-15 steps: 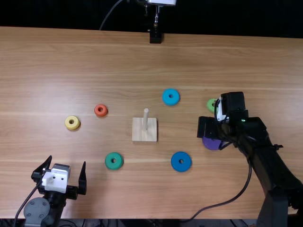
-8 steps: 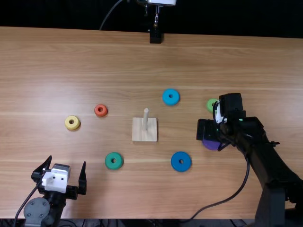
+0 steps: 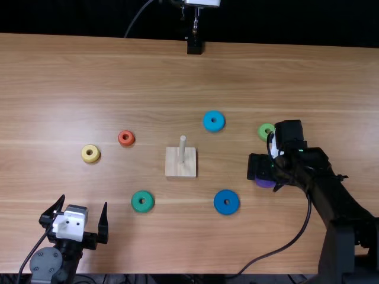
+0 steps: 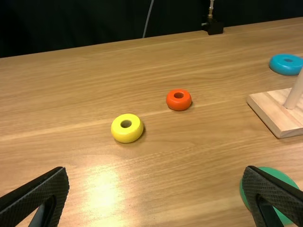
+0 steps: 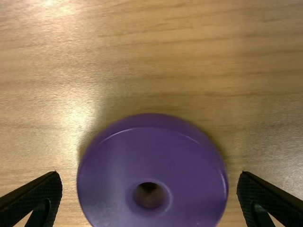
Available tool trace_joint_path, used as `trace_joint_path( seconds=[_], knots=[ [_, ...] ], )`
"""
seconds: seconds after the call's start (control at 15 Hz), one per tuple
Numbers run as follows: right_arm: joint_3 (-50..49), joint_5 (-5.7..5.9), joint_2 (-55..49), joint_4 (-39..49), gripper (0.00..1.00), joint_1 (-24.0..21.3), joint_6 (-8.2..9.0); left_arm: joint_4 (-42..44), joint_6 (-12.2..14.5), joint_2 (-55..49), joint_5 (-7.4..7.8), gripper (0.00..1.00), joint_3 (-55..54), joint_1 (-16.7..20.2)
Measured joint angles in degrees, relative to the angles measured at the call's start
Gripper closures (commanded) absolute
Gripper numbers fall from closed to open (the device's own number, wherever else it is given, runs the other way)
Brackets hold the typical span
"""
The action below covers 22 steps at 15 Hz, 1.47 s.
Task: Build the Hanoi tower: stack the rings onto the peg from bottom to top in this color order: purple, dark blue, light blue, dark green, light green, yellow, orange.
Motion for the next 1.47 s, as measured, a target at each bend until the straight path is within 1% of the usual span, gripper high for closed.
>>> trace_joint_path(
  seconds=[0.33,0.4,0.47,0.53,0.6,0.67,0.73,0.8,1.0,1.13,1.2,1.27,1.33,1.47],
  knots=[
    [-0.22,0.07,0.85,-0.02,0.00,-0.26,-0.02,-0.04,0.04,-0.02,-0.02,0.00,0.02,-0.02],
    [-0.22,0.39,0.83,-0.02,0.21,-0.26,0.00,-0.04,0.04,-0.04,0.00,0.00,0.02,-0.02],
    [-0.22,1.31,0.83,-0.04,0.43,-0.26,-0.02,-0.04,0.02,-0.04,0.00,0.00,0.00,-0.02],
    [-0.22,2.56,0.85,-0.09,0.51,-0.26,-0.04,-0.02,0.02,-0.02,0.00,0.00,0.02,-0.02],
    [-0.22,3.43,0.83,-0.24,0.63,-0.26,-0.04,-0.02,0.02,-0.02,0.00,0.00,0.00,-0.02],
    [-0.22,3.80,0.85,-0.28,0.79,-0.26,-0.04,-0.02,0.04,-0.02,-0.02,0.00,0.02,-0.02],
    [-0.24,3.91,0.85,-0.28,0.96,-0.26,-0.07,-0.04,0.02,-0.04,0.00,0.00,0.02,0.00],
    [-0.26,4.04,0.85,-0.26,1.00,-0.26,-0.04,-0.02,0.04,-0.02,-0.02,0.00,0.02,-0.02],
    [-0.26,4.11,0.83,-0.26,1.00,-0.24,-0.04,-0.02,0.02,-0.04,0.00,0.00,0.02,-0.02],
    [-0.13,4.57,0.24,-0.48,1.00,-0.26,0.07,-0.04,0.02,-0.02,0.00,0.00,0.02,0.00],
    [0.70,4.72,-1.64,-1.86,1.00,0.07,0.13,-0.02,0.02,-0.04,0.00,0.00,0.02,-0.02],
    [2.67,5.33,-4.00,-3.50,1.00,1.07,0.24,-0.02,0.04,-0.04,-0.02,0.00,0.02,-0.02],
    [5.66,5.84,-5.92,-6.32,1.00,3.19,0.28,-0.02,0.04,-0.02,0.00,0.00,0.02,-0.02],
    [12.31,5.95,-8.31,-14.99,1.00,8.22,0.35,-0.04,0.02,-0.02,-0.02,0.00,0.02,0.00]
  ],
)
